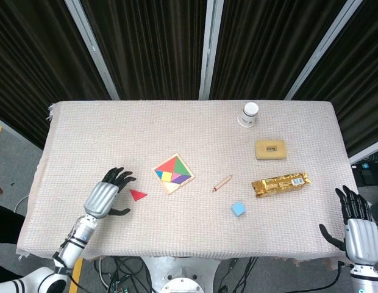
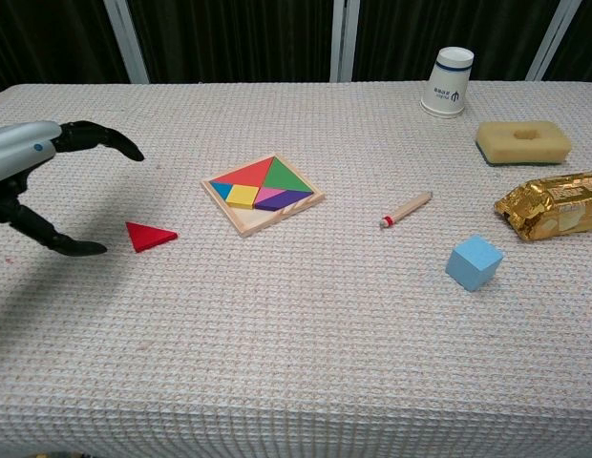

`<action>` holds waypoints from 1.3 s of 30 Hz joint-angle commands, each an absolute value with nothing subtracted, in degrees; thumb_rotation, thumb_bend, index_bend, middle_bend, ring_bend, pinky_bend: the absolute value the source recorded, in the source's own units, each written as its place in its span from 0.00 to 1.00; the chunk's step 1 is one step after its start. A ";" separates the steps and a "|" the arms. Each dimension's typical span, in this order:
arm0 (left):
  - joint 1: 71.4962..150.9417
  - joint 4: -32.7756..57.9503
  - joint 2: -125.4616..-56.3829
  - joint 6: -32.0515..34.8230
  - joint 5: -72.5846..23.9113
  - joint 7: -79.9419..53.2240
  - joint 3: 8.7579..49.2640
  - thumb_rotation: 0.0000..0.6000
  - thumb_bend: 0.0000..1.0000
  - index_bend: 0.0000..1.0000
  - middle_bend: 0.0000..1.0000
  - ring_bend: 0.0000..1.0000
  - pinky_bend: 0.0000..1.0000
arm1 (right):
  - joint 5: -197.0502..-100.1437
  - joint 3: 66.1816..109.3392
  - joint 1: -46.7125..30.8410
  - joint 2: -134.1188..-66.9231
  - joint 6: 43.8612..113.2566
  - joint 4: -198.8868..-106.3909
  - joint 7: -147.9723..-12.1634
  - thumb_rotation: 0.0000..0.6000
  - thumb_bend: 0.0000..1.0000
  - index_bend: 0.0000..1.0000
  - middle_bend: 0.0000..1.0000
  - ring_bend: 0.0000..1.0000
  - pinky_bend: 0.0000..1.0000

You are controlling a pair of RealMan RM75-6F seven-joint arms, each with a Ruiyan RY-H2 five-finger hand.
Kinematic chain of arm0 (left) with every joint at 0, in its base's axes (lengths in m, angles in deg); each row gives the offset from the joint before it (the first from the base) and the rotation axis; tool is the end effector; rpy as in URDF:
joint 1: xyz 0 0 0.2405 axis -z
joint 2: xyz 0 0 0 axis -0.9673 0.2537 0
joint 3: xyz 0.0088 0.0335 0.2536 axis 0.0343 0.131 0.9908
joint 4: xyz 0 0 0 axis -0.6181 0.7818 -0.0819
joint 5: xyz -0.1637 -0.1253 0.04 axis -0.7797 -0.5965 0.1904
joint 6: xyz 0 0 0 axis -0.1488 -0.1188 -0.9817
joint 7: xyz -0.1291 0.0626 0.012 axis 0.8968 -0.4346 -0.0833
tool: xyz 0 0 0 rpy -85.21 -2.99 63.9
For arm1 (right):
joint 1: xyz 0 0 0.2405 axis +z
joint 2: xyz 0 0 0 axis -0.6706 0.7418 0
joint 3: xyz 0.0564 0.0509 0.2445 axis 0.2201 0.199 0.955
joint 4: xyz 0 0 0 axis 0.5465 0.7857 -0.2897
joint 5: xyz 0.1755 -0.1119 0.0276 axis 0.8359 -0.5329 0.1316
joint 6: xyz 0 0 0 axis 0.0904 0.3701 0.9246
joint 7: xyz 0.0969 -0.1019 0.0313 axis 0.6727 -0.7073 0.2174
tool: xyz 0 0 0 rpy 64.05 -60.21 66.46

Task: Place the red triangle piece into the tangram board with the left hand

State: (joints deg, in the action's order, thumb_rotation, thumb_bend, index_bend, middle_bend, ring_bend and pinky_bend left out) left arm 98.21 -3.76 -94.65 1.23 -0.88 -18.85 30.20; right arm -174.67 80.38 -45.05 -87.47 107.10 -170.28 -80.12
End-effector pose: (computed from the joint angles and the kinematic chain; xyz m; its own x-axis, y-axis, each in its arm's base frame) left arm -0.2014 0.2602 0.0010 0.2478 0.2531 0.9352 0.9320 -0.3259 -0.1587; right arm -0.3108 -0.1383 0.1412 0.2866 0.0798 0.9547 -0.9572 0.0658 0.2818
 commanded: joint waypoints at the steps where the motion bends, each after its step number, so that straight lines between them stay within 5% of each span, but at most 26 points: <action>1: 99.46 -2.47 -95.88 0.16 -1.85 -18.25 29.65 1.00 0.11 0.21 0.12 0.02 0.05 | -174.42 80.45 -45.14 -87.49 107.13 -170.16 -80.02 1.00 0.14 0.00 0.00 0.00 0.02; 39: 105.65 2.40 -100.45 -4.01 -9.53 -24.76 30.41 1.00 0.16 0.29 0.12 0.02 0.05 | -172.13 80.68 -45.64 -87.37 106.07 -168.56 -78.62 1.00 0.14 0.00 0.00 0.00 0.02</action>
State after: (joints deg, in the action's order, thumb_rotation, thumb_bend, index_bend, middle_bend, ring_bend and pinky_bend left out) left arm 105.59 2.34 -100.41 -3.99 -9.50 -24.80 30.40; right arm -172.13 80.68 -45.64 -87.37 106.07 -168.56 -78.62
